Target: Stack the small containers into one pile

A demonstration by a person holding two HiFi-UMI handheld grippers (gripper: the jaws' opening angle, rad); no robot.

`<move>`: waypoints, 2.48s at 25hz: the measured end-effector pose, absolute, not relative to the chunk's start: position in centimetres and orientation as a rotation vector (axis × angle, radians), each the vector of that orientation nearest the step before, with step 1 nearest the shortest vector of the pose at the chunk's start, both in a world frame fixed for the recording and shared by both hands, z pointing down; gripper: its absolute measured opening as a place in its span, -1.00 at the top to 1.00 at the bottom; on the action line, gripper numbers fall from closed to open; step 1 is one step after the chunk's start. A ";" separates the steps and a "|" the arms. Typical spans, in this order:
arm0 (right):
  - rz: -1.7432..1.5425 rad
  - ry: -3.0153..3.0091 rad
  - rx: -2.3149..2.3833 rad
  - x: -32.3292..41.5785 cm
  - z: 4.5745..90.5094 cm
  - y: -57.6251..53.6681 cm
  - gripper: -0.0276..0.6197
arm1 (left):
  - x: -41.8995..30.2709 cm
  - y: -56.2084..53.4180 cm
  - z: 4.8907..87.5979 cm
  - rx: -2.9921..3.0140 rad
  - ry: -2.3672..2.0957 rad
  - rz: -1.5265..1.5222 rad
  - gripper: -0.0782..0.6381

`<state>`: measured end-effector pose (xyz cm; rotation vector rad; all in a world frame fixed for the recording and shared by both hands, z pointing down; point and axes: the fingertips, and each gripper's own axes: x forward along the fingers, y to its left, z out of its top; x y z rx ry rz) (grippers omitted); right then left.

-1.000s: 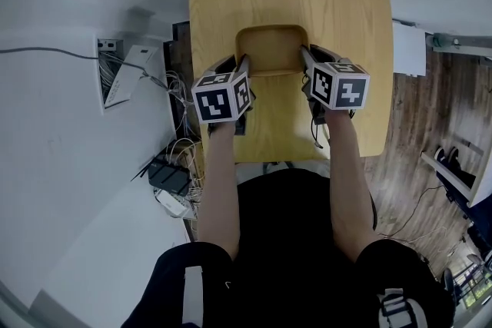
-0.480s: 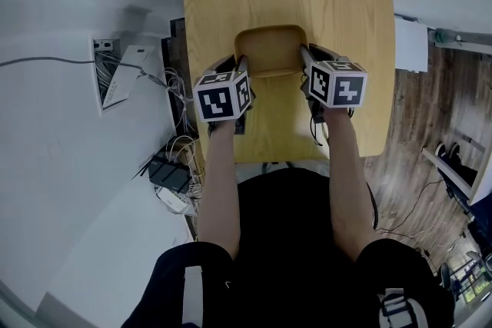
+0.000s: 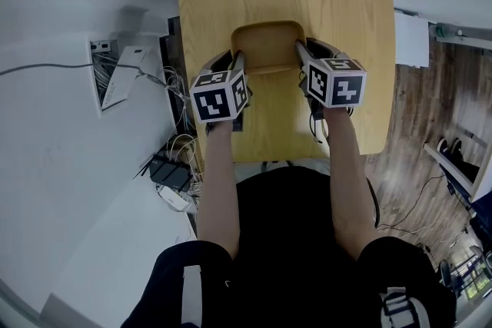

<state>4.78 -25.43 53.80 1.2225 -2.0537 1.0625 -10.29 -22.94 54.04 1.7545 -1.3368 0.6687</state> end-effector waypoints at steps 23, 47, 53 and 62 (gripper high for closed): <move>0.962 -2.213 1.340 4.1 47.8 -24.4 0.90 | -11.6 -22.9 46.6 1.915 -1.502 0.449 0.77; 0.518 -2.807 1.329 0.2 26.8 -19.0 0.90 | -10.9 -19.7 29.0 2.265 -1.610 0.066 0.77; 0.457 -2.946 1.333 2.0 19.6 -17.9 0.90 | -9.5 -18.5 23.5 2.347 -1.675 -0.011 0.77; 0.093 -2.852 1.432 5.2 15.4 -16.6 0.90 | -6.1 -17.1 16.8 2.472 -1.724 -0.097 0.77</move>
